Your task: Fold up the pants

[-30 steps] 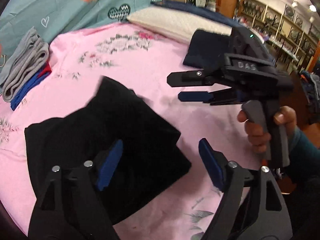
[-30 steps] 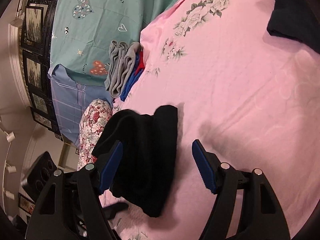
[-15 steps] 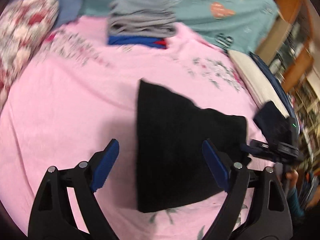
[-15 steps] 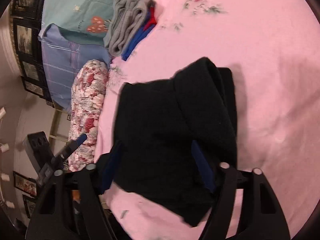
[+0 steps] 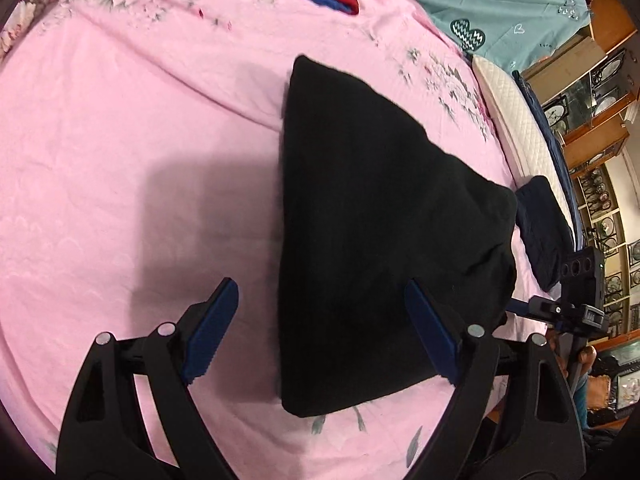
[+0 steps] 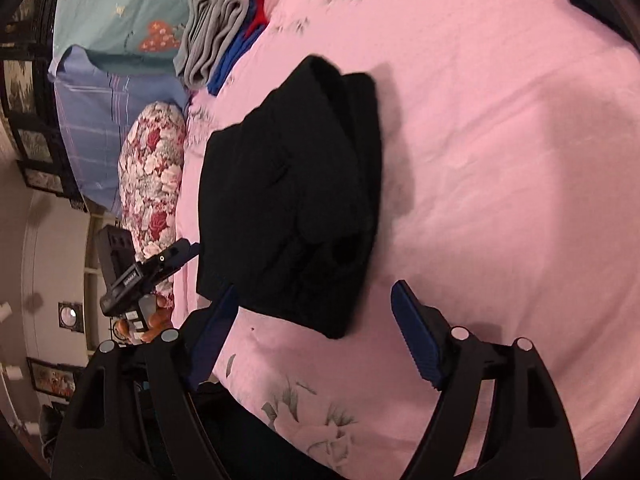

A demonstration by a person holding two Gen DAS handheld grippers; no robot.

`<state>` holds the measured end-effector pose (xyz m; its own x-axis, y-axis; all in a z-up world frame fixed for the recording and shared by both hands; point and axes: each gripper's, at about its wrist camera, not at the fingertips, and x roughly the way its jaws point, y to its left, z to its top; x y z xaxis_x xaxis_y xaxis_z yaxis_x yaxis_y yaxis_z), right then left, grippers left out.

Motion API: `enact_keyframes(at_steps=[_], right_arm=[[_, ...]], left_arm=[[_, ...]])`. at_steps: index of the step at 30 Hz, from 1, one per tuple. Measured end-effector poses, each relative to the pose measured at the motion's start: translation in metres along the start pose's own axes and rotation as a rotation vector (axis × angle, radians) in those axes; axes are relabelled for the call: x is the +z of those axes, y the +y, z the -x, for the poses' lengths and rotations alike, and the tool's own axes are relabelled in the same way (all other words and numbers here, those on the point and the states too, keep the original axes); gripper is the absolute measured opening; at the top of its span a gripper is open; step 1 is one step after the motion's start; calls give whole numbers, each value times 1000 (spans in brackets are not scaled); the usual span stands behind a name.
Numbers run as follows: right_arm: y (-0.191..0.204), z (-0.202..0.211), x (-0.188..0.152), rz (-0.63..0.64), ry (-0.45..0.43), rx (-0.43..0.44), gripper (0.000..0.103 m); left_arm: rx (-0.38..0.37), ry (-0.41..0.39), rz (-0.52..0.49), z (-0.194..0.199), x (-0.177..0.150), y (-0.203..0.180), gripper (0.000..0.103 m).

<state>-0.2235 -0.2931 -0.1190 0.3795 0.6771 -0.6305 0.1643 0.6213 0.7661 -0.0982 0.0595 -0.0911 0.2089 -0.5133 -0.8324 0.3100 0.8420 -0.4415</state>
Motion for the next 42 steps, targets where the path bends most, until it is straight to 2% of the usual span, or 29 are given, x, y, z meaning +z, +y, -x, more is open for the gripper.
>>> enact_keyframes(at_steps=[4, 8, 19, 24, 28, 34, 36, 38, 40, 42], right_arm=[[1, -7, 6, -49, 23, 6, 79], [-6, -8, 11, -106, 42, 65, 80], [17, -26, 12, -6, 65, 77, 94], [16, -24, 7, 34, 67, 67, 92], [4, -9, -2, 1, 69, 62, 86], [14, -23, 5, 14, 7, 43, 84], [17, -27, 6, 21, 1, 43, 77], [12, -30, 5, 4, 3, 51, 54], [6, -30, 5, -24, -13, 77, 46], [-2, -28, 4, -57, -34, 124, 39]], left_arm=[[-1, 36, -6, -10, 2, 3, 87], [-25, 55, -5, -15, 5, 6, 88], [-124, 63, -22, -30, 18, -5, 95], [-160, 73, -39, -27, 17, -1, 96], [-177, 70, -20, -23, 16, 10, 96], [-148, 29, -82, -34, 19, -9, 98], [-168, 23, -79, -36, 20, -10, 98], [-192, 15, -74, -38, 20, -10, 98], [-210, 2, -64, -37, 21, -8, 97], [-238, 1, -48, -37, 20, -4, 82]])
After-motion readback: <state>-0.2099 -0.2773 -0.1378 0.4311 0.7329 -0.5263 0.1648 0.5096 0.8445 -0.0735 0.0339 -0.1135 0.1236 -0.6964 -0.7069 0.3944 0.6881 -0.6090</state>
